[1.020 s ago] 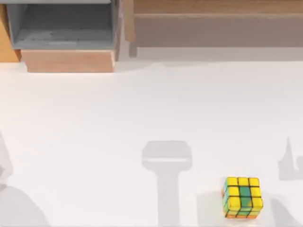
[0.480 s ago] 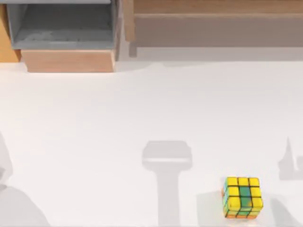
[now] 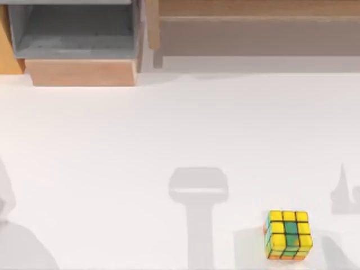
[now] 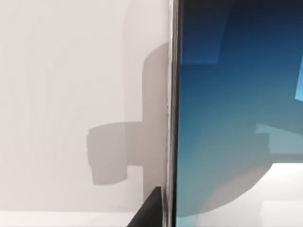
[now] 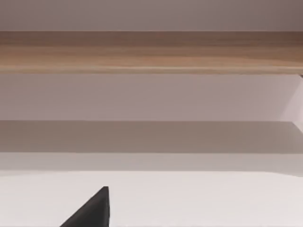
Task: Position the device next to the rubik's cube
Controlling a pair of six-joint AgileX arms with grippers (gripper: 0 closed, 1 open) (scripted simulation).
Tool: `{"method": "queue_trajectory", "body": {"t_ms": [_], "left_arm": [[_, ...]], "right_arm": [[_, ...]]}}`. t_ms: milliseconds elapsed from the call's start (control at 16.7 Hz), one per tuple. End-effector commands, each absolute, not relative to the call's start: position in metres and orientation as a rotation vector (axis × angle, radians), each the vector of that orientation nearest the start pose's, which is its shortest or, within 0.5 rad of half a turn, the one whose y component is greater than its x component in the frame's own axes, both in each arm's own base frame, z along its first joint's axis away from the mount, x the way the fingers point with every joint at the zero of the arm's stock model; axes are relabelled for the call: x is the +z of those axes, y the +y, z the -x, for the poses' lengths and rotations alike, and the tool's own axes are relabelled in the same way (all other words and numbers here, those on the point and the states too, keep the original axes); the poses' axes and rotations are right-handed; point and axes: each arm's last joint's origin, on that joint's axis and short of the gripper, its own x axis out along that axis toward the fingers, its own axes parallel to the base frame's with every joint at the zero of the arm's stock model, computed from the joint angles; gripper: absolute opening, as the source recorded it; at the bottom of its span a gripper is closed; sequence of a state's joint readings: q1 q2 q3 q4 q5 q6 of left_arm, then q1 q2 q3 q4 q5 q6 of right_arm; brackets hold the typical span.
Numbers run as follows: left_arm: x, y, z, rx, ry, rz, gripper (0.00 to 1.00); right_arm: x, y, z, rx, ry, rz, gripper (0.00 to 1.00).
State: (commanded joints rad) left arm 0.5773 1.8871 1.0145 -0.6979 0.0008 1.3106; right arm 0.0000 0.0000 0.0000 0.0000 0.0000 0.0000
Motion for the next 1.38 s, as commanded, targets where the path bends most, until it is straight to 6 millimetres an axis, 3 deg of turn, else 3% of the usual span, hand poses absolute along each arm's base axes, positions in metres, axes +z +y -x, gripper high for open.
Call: {"method": "queue_trajectory", "body": {"t_ms": [120, 540, 600, 960, 1260, 1380], "left_arm": [[0.102, 0.171, -0.260, -0.570, 1.494, -0.570, 0.00], [0.102, 0.171, -0.260, -0.570, 1.494, -0.570, 0.00], [0.114, 0.169, -0.259, -0.562, 1.491, -0.558, 0.00], [0.132, 0.169, -0.259, -0.563, 1.492, -0.558, 0.00], [0.132, 0.169, -0.258, -0.566, 1.493, -0.557, 0.00], [0.143, 0.168, -0.265, -0.528, 1.467, -0.579, 0.00]], "right_arm": [[0.160, -0.001, -0.106, 0.000, 0.000, 0.000, 1.00], [0.160, -0.001, -0.106, 0.000, 0.000, 0.000, 1.00], [0.160, -0.001, -0.106, 0.000, 0.000, 0.000, 1.00], [0.160, -0.001, -0.106, 0.000, 0.000, 0.000, 1.00], [0.160, -0.001, -0.106, 0.000, 0.000, 0.000, 1.00], [0.160, -0.001, -0.106, 0.000, 0.000, 0.000, 1.00]]}}
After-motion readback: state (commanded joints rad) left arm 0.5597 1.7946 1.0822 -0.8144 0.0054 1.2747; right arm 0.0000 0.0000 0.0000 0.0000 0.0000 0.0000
